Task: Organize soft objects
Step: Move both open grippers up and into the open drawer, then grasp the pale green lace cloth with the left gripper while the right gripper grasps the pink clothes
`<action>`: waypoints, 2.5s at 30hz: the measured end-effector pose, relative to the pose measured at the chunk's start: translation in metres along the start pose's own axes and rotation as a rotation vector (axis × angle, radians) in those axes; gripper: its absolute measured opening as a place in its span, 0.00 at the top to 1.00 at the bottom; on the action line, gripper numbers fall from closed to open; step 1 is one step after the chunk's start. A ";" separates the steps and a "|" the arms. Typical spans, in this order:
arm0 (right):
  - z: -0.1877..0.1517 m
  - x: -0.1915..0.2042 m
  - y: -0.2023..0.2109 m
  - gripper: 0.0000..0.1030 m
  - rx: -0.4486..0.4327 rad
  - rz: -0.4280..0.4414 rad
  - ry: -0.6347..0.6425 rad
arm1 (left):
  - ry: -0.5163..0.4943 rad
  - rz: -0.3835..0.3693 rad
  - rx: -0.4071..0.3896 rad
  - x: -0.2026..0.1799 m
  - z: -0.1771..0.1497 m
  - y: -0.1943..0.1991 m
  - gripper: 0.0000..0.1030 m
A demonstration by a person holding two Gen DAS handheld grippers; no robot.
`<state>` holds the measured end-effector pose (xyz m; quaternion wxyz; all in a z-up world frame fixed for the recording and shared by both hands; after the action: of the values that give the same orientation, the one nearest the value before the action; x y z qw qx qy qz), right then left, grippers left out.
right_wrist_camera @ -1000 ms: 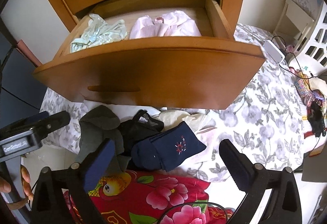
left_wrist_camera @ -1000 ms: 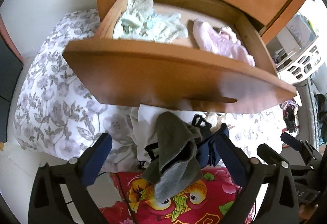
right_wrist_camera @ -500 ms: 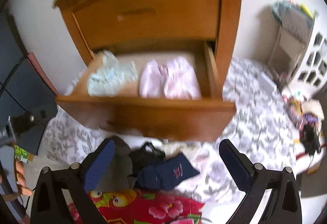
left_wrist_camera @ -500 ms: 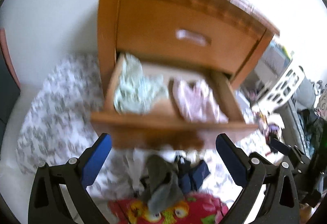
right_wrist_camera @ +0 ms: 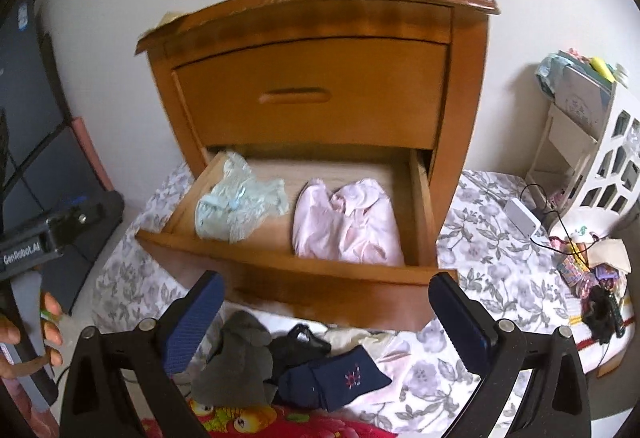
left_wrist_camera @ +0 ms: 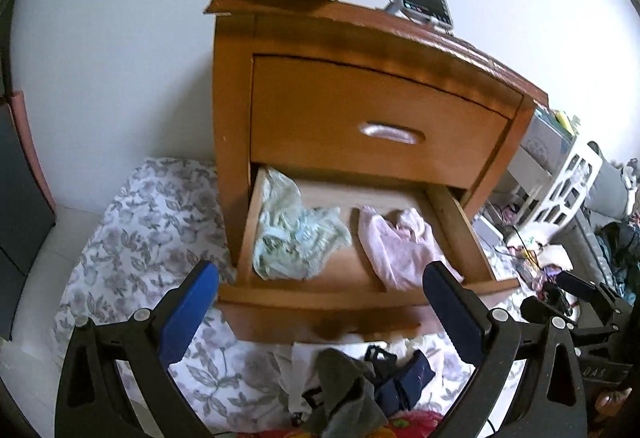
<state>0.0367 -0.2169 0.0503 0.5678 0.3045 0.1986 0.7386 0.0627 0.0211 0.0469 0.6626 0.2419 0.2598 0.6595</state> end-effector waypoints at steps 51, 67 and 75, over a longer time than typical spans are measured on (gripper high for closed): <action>0.007 -0.064 -0.182 0.24 0.503 0.040 -0.101 | -0.234 -0.016 0.643 -0.040 -0.028 -0.219 0.16; -0.013 -0.057 -0.201 0.65 0.581 0.045 -0.081 | -0.287 0.028 0.697 -0.038 -0.039 -0.240 0.55; -0.011 -0.059 -0.191 0.78 0.539 0.073 -0.093 | -0.239 -0.012 0.660 -0.034 -0.040 -0.237 0.93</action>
<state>0.1766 -0.2203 -0.0937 0.4479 0.4851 0.3506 0.6642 0.2136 -0.0171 -0.1392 0.5782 0.5171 0.3810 0.5032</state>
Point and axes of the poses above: each gripper's, at about its wrist camera, not at the fingertips, and y roughly against the way its jaws point, x to its left, z to its top, the point moved 9 cm from there along -y, roughly the way its jaws point, and after that the axes turned 13 degrees about z, right-handed, at the moved point
